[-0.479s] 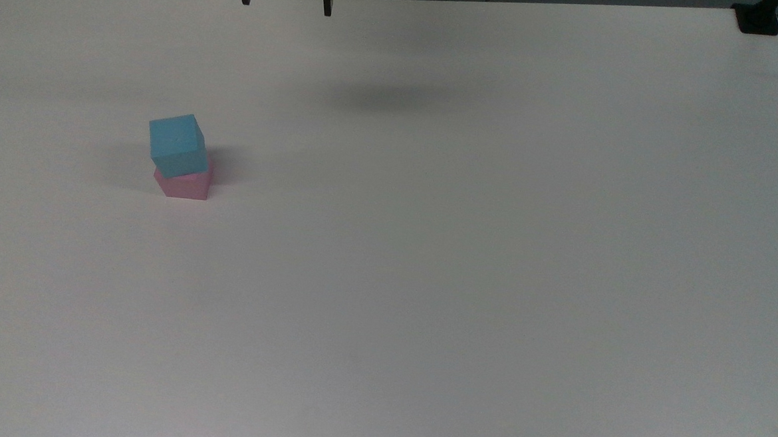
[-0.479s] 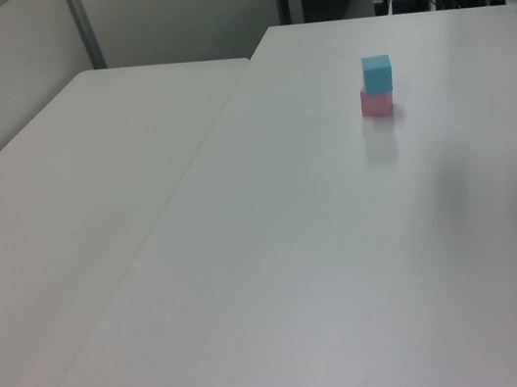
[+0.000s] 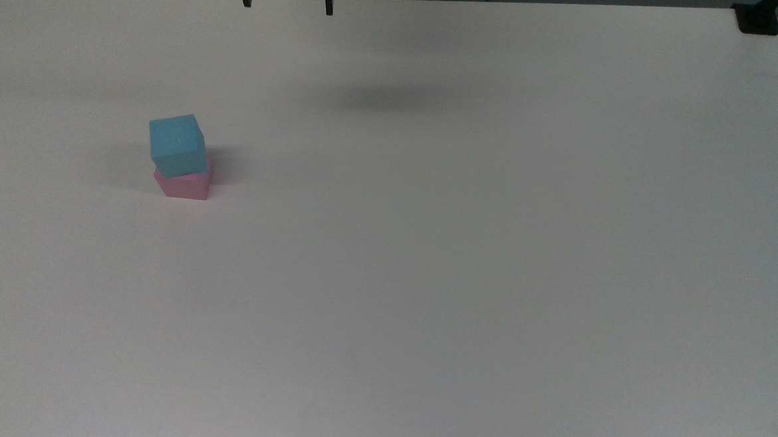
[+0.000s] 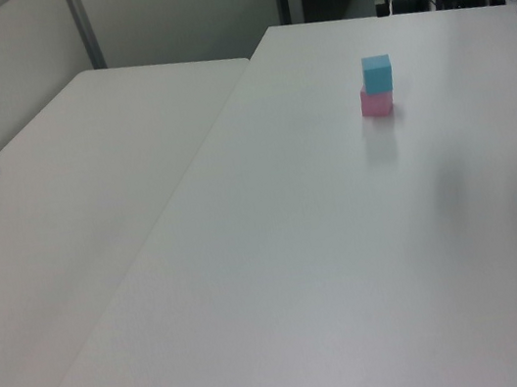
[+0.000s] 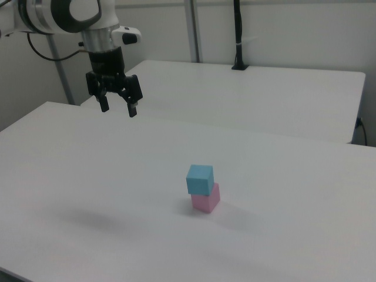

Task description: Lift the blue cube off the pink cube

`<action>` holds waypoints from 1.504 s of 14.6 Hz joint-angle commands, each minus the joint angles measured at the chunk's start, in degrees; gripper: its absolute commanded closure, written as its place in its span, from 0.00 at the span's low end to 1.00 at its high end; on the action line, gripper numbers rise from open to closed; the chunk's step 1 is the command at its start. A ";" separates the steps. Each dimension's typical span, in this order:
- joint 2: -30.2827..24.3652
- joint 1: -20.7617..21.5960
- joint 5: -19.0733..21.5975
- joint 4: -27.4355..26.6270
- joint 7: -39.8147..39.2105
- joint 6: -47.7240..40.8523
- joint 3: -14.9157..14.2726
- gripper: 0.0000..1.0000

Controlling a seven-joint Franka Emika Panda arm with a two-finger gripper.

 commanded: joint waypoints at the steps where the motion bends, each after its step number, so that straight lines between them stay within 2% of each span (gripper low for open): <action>1: -0.94 -0.60 -0.32 -1.00 -1.19 0.05 0.52 0.00; 7: -0.42 -0.51 -0.32 -1.00 -1.37 0.39 0.43 0.00; 9: 0.46 -0.69 -0.85 -1.35 -3.72 2.32 0.26 0.00; 10: 1.60 -0.60 -0.68 -1.87 -7.14 5.20 -2.18 0.00; 13: 3.71 -0.51 -0.50 -5.81 -18.11 13.28 -5.62 0.00; 16: 7.92 -0.60 -0.94 -7.94 -19.83 21.21 -9.23 0.00; 19: 11.01 -0.69 -1.11 -9.52 -25.34 26.66 -14.50 0.00; 22: 13.02 -0.69 -1.11 -10.84 -28.09 30.35 -16.09 0.00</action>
